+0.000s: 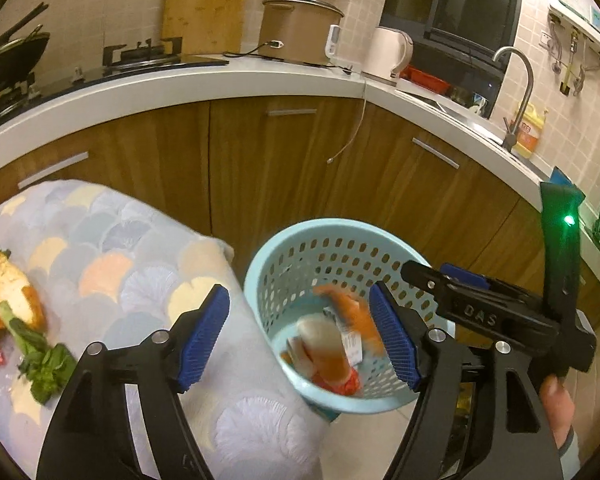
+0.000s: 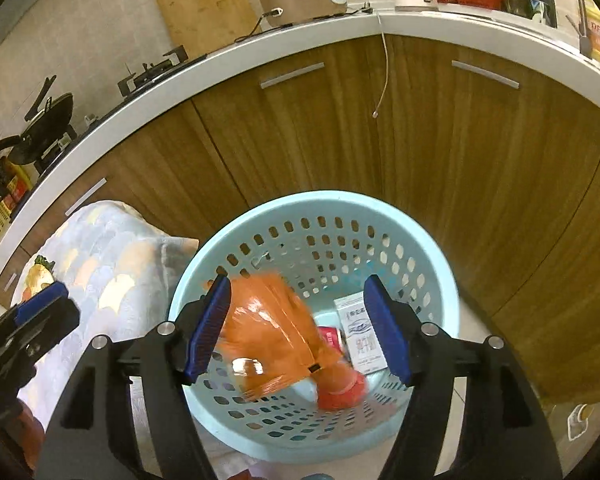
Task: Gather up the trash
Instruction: 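Carry the orange cup and wrapper over the basket and open both tools, then move both tools back over the remaining scraps on the table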
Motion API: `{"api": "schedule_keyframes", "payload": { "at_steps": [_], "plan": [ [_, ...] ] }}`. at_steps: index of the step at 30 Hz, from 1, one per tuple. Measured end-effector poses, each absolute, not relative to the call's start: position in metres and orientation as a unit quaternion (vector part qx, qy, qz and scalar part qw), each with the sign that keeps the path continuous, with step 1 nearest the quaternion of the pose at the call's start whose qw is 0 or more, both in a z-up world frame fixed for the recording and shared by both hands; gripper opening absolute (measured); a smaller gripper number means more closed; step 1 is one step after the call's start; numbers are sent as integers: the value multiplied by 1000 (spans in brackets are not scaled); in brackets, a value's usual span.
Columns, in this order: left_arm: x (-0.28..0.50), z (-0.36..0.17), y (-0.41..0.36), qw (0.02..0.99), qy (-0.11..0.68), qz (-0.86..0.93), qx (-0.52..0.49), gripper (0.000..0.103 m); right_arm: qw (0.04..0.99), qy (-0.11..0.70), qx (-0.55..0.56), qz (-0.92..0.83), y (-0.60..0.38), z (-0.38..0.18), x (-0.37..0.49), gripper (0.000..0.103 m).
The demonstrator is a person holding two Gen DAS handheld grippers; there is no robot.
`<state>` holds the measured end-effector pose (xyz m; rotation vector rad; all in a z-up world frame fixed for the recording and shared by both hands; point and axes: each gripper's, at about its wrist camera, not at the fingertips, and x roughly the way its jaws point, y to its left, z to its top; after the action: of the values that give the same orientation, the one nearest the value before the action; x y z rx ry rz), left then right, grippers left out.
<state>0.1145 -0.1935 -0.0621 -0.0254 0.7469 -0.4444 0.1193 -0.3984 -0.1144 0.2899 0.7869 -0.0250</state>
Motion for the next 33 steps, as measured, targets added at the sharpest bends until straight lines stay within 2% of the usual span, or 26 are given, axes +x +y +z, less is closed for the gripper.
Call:
{"api": "schedule_keyframes", "payload": {
  "at_steps": [11, 33],
  "plan": [
    [95, -53, -143, 917, 348, -192, -28, 74, 935, 339, 99, -33, -364, -90, 116, 65],
    [90, -54, -135, 911, 343, -229, -33, 74, 949, 299, 90, -50, -349, -69, 108, 65]
  ]
}}
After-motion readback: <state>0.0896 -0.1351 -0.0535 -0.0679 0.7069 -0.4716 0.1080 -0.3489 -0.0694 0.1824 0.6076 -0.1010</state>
